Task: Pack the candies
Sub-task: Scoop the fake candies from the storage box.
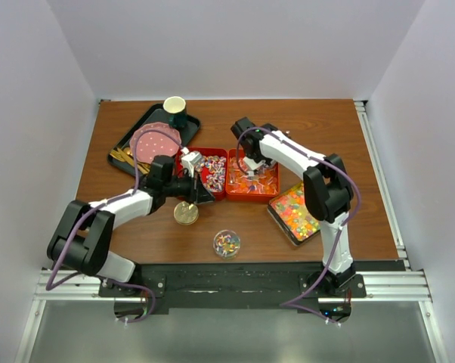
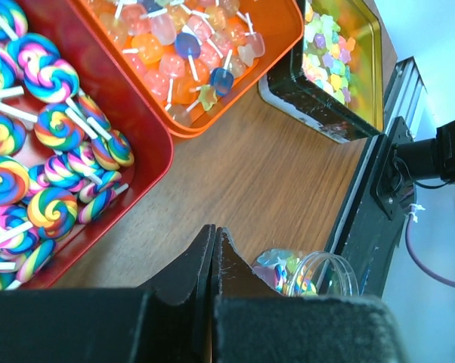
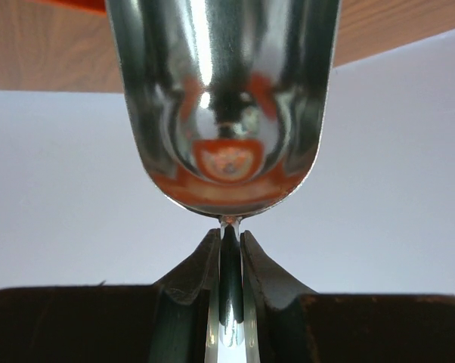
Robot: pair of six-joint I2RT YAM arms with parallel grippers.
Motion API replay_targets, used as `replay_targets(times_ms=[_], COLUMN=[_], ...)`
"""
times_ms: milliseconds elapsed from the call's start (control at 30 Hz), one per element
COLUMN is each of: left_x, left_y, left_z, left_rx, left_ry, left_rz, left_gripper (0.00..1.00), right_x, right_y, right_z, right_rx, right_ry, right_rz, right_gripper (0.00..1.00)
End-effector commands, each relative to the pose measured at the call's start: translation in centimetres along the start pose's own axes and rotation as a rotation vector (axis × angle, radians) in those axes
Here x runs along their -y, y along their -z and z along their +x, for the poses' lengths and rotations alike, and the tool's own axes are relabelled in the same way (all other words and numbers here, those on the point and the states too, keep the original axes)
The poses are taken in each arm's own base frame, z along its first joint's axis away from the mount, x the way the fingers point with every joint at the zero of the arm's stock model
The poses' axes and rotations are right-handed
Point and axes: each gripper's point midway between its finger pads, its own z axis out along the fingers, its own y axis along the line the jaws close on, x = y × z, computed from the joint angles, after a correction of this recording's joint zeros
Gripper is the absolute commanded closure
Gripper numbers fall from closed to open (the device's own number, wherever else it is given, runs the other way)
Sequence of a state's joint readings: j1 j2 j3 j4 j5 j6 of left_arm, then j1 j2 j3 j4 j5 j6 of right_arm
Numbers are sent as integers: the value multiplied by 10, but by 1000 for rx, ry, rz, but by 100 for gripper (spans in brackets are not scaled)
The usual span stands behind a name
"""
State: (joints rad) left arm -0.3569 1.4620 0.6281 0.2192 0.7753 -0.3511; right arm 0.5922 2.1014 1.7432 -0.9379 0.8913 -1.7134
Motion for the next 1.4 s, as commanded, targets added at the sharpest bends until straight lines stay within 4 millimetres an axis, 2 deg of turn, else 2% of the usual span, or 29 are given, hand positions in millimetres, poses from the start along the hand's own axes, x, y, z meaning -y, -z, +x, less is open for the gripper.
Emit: replay_targets(times_ms=[0,133,300,333,400,433,633,767,867,900,967,1100,1233,1367], left_x=[3,-8,-12,-13,-13,-13,-15,-15,-15,-15,-15,-17,-17,-18], left_y=[-8,-17,-24,-25,-26,-27,-29,-30,-30,-31,-31,-32,-33,-33], left_z=[-5,6,7,8,10,12,14,15,13,13,12,12,10,9], left_rx=[19,-21,-38,-42,-48,-52,-51,-51,-46,-46,-49,-54,-55,-53], left_ry=[-6,32,35,39,40,42,55,69,69,70,69,68,64,61], left_rz=[37,38,48,50,56,57,61,71,74,74,76,72,75,71], left_gripper=[100,100,100,100,100,100,100,100,100,100,100,100,100,100], right_x=[9,1,-10,-8,-15,-11,-22,-36,-40,-37,-37,-38,-42,-50], right_y=[8,13,26,28,30,33,34,42,45,52,51,65,76,73], right_z=[-1,-24,-50,-59,-66,-71,-99,-129,-144,-144,-152,-170,-176,-178], right_rx=[-133,-98,-5,16,38,74,148,289,360,422,464,637,761,818], right_ry=[65,103,76,27,-10,-38,-109,-200,-259,-264,-253,-299,-348,-351], right_rz=[23,26,-23,-28,-75,-77,-133,-233,-257,-239,-204,-258,-306,-322], right_gripper=[100,100,100,100,100,100,100,100,100,100,100,100,100,100])
